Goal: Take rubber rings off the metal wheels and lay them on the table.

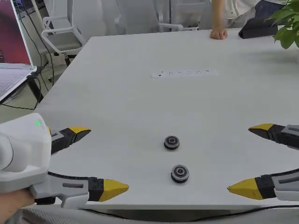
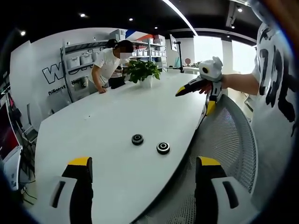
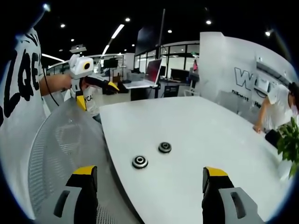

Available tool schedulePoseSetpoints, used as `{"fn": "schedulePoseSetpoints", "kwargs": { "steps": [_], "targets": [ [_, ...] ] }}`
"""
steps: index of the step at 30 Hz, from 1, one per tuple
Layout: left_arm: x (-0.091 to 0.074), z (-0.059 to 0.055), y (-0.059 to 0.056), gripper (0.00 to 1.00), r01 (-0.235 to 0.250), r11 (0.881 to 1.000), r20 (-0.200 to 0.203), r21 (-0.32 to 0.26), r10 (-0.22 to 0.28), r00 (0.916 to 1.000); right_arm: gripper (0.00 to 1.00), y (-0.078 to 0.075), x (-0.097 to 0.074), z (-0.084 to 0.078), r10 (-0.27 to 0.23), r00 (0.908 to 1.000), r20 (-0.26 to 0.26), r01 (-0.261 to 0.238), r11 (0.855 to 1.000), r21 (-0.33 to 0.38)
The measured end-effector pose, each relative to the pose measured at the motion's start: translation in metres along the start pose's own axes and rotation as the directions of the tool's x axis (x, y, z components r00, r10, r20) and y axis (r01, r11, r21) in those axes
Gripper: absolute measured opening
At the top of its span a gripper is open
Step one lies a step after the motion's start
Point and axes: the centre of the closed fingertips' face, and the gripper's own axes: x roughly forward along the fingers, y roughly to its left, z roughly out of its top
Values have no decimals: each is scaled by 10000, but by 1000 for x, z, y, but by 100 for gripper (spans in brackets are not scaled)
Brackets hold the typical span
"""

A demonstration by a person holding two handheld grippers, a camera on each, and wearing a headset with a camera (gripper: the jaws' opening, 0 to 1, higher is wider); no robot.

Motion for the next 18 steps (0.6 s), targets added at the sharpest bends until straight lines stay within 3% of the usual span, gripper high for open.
{"fn": "schedulePoseSetpoints", "kwargs": {
  "steps": [18],
  "targets": [
    [6, 7, 10, 89, 59, 9993, 1, 358, -59, 10000, 92, -8, 9, 12, 54, 10000, 57, -52, 9994, -330]
  ]
}}
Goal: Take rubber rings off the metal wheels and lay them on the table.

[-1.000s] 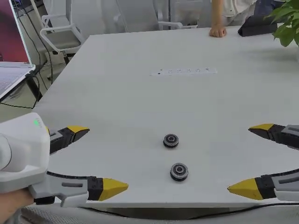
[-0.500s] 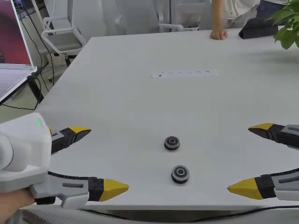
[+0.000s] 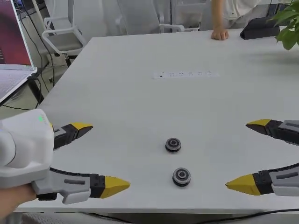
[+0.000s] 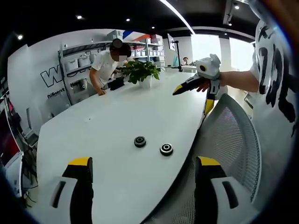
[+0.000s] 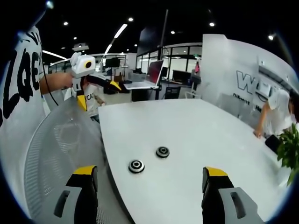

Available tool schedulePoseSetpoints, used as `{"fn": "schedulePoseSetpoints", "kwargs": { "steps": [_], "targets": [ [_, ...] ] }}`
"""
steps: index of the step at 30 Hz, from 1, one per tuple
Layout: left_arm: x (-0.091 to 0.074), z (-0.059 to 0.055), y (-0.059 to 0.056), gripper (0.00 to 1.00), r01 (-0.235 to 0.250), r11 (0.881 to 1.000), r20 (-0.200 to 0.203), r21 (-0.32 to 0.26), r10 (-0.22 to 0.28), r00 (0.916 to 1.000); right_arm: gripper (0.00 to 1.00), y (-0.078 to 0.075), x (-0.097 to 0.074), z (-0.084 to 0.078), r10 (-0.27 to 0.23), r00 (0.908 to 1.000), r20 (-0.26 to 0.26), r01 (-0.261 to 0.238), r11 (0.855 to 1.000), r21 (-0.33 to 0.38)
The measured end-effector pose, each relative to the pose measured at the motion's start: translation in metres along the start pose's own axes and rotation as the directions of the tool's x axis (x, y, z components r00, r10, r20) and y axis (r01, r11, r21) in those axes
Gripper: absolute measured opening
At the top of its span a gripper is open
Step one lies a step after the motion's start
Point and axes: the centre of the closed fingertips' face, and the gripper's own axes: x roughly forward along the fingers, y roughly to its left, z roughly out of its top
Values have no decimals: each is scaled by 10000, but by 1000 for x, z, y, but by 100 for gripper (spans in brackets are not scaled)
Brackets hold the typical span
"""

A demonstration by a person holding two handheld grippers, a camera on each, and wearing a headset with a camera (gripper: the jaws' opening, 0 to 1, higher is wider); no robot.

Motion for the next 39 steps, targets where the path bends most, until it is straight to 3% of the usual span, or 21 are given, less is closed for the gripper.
{"fn": "schedulePoseSetpoints", "kwargs": {
  "steps": [19, 39],
  "targets": [
    [21, 12, 6, 85, 410, 9985, 21, 358, -411, 9992, 91, -9, 12, 7, 155, 9999, 35, -154, 9995, -278],
    [46, 20, -4, 85, 1112, 9912, -29, 715, -1113, 9938, 87, -14, 32, 8, 667, 9977, 116, -662, 9969, -422]
  ]
}}
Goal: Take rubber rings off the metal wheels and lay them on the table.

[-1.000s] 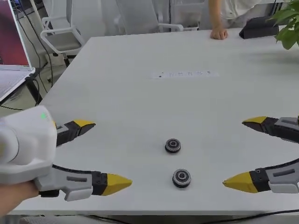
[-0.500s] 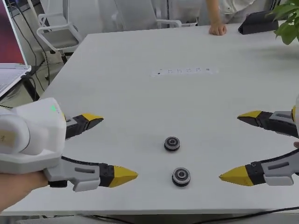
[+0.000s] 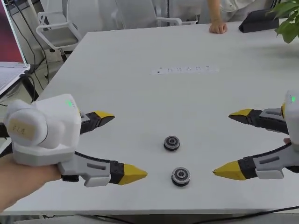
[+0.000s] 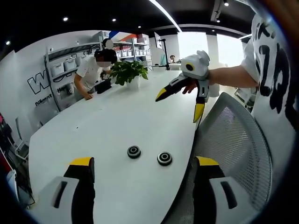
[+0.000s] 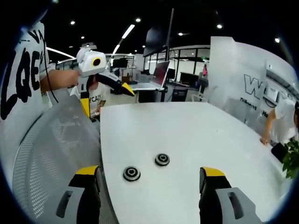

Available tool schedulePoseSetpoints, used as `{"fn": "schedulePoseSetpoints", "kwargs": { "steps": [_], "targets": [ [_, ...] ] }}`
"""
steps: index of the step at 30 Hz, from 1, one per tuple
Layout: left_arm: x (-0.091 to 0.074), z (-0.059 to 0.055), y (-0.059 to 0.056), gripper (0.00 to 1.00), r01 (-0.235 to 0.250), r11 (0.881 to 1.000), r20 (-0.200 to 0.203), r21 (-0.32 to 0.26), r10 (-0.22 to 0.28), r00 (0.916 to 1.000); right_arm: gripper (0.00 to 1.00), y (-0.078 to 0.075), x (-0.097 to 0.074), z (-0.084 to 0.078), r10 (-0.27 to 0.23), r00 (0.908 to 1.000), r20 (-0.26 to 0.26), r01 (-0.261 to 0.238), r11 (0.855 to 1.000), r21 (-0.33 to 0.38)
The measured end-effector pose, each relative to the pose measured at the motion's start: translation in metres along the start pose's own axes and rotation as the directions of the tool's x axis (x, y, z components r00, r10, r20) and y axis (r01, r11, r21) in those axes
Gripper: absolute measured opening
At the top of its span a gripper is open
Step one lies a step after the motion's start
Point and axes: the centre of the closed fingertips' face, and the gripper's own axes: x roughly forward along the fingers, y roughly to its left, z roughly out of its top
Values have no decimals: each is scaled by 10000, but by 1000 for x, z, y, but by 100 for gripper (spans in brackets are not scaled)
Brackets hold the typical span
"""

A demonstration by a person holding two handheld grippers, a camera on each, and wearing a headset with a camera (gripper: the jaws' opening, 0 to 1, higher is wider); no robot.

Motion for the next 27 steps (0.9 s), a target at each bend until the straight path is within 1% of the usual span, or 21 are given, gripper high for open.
{"fn": "schedulePoseSetpoints", "kwargs": {
  "steps": [4, 10, 14, 17, 22, 24, 27],
  "targets": [
    [4, 0, 2, 85, 42, 10000, -47, 67, -41, 10000, 84, 1, 4, -1, 143, 9999, -55, -144, 9998, -98],
    [8, 1, 5, 84, 148, 9998, -75, 96, -148, 9999, 84, 2, 9, -1, 265, 9996, -39, -265, 9996, -67],
    [14, 0, 5, 83, 241, 9996, -91, 117, -239, 9997, 84, 1, 13, -5, 340, 9993, -173, -341, 9994, -46],
    [18, -2, 4, 83, 349, 9993, -115, 111, -347, 9993, 83, 3, 16, -8, 424, 9986, -303, -428, 9990, -135],
    [26, -7, 2, 82, 494, 9986, -206, 177, -491, 9986, 82, 4, 21, -11, 570, 9978, -340, -575, 9982, -152],
    [29, -8, 0, 81, 637, 9980, -204, 18, -636, 9978, 81, 4, 22, -13, 620, 9973, -395, -626, 9980, -129],
    [33, -9, -1, 80, 729, 9972, -309, 136, -724, 9969, 80, 5, 24, -13, 715, 9968, -355, -720, 9973, -137]
  ]
}}
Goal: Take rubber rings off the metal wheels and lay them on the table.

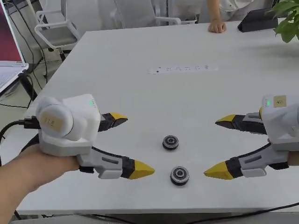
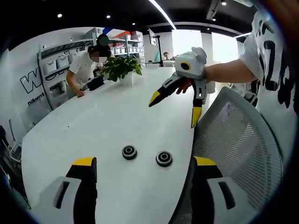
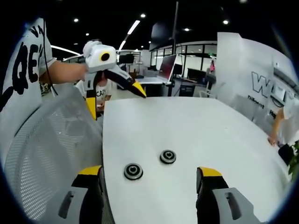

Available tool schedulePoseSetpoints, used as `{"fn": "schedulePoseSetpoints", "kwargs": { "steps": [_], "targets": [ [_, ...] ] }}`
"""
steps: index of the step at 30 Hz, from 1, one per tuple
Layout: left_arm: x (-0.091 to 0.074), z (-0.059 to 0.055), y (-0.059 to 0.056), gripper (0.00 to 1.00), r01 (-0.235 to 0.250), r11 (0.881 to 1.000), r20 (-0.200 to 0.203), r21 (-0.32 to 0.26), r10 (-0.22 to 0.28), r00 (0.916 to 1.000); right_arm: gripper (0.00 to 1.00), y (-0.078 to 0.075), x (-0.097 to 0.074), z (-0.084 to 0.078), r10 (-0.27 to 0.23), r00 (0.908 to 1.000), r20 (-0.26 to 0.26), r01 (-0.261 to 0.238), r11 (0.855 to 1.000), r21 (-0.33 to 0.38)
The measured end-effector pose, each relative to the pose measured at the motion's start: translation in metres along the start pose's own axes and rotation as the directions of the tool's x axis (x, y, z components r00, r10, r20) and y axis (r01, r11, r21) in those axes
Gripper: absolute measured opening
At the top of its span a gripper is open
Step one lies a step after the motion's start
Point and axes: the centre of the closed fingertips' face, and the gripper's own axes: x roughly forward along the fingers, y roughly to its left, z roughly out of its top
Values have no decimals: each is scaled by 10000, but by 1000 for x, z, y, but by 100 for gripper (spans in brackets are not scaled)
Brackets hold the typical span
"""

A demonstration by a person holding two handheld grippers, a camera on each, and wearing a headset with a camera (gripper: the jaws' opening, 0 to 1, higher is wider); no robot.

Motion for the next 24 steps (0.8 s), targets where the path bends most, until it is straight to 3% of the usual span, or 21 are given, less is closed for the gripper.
{"fn": "schedulePoseSetpoints", "kwargs": {
  "steps": [5, 15, 24],
  "targets": [
    [6, 2, -2, 76, 178, 9998, 74, 117, -179, 9998, 79, -1, 5, -4, 116, 9999, -80, -117, 9999, -43],
    [26, -1, -10, 74, 636, 9977, -250, 226, -630, 9977, 73, 4, 16, -16, 538, 9977, -401, -541, 9985, -55],
    [48, -14, -16, 70, 1144, 9931, -645, 263, -1125, 9916, 67, 11, 27, -26, 896, 9941, -604, -905, 9958, -129]
  ]
}}
